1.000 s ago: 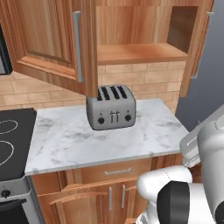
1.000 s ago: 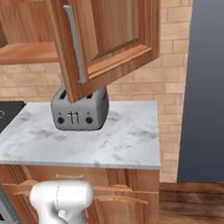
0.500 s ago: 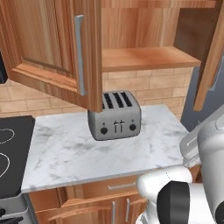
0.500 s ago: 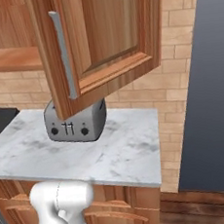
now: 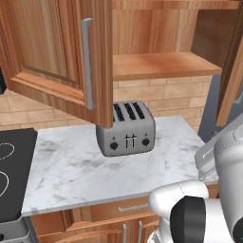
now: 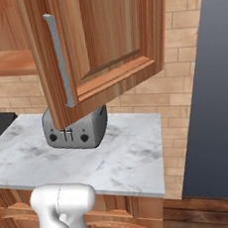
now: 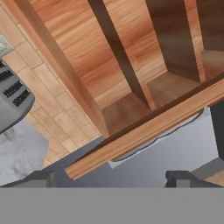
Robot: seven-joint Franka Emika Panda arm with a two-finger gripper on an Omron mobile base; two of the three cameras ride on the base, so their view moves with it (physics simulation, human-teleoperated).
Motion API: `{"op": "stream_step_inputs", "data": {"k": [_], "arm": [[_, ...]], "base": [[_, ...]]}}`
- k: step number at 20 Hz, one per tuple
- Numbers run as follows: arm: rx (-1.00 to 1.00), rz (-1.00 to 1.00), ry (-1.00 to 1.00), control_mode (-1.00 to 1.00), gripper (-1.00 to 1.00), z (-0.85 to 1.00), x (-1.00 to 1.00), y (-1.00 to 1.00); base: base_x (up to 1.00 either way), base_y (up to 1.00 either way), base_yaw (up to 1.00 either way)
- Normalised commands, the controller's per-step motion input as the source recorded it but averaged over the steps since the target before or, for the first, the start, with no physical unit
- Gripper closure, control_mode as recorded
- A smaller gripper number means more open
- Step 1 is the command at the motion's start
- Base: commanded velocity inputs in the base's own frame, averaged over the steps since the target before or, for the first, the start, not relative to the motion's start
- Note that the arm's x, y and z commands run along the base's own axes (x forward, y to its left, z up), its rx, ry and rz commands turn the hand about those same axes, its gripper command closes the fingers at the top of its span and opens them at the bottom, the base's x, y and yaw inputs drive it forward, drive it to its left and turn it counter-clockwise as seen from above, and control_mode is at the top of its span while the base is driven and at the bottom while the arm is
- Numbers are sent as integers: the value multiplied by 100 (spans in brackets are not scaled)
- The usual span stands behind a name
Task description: Close all open cabinet doors.
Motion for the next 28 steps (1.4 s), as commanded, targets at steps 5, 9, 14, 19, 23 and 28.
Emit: {"op": "stream_step_inputs", "data": {"k": [5, 9, 14, 19, 23, 28], "arm": [[0, 0, 0, 100, -100, 0, 0, 0], [-1, 0, -11, -100, -100, 0, -36, 0], [-2, 0, -27, -100, -100, 0, -92, 0], [0, -1, -22, -100, -100, 0, -76, -11], [0, 5, -21, -100, -100, 0, -35, -61], [1, 17, -17, -100, -100, 0, -3, -89]], "base": [[0, 0, 0], [0, 0, 0], [0, 0, 0], [0, 0, 0], [0, 0, 0], [0, 0, 0]]}}
